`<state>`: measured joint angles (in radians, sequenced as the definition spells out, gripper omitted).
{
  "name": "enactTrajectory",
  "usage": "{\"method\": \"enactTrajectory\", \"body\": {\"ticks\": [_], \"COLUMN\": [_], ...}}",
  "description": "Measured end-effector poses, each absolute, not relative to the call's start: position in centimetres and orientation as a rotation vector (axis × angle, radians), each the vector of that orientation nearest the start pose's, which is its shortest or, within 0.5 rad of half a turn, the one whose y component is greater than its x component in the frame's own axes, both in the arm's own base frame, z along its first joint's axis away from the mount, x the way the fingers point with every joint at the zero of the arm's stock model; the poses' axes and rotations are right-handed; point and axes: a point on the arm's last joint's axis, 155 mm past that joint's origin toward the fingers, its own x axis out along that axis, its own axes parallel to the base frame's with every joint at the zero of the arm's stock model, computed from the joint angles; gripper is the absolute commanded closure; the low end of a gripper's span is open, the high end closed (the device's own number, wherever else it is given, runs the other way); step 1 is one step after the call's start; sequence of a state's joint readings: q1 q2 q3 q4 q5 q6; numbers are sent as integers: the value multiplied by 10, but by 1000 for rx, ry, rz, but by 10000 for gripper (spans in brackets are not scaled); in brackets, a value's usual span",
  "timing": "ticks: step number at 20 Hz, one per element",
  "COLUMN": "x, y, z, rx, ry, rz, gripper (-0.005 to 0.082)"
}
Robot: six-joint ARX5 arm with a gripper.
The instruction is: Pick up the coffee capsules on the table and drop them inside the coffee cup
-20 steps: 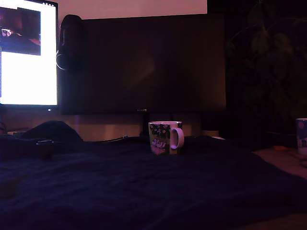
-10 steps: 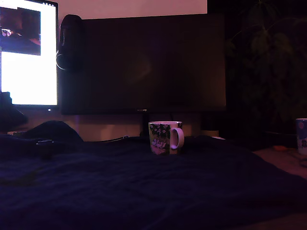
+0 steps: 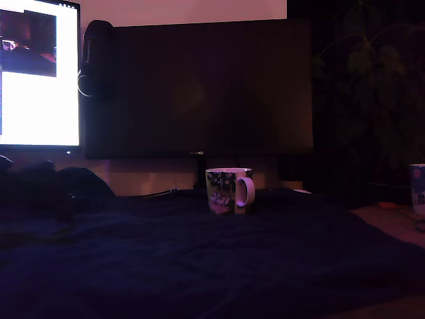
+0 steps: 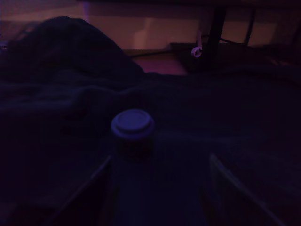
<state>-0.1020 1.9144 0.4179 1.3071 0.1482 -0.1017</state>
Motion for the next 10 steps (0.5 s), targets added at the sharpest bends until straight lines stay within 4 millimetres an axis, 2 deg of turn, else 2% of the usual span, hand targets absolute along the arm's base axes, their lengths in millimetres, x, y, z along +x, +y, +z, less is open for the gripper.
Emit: {"method": "enactTrajectory", "body": {"ticks": [7, 10], "x": [457, 468], "y": [-72, -71], "z": [62, 54], "rx": [-106, -105], "ry": [193, 213], "rz": [-237, -241], "gripper": [164, 164]}}
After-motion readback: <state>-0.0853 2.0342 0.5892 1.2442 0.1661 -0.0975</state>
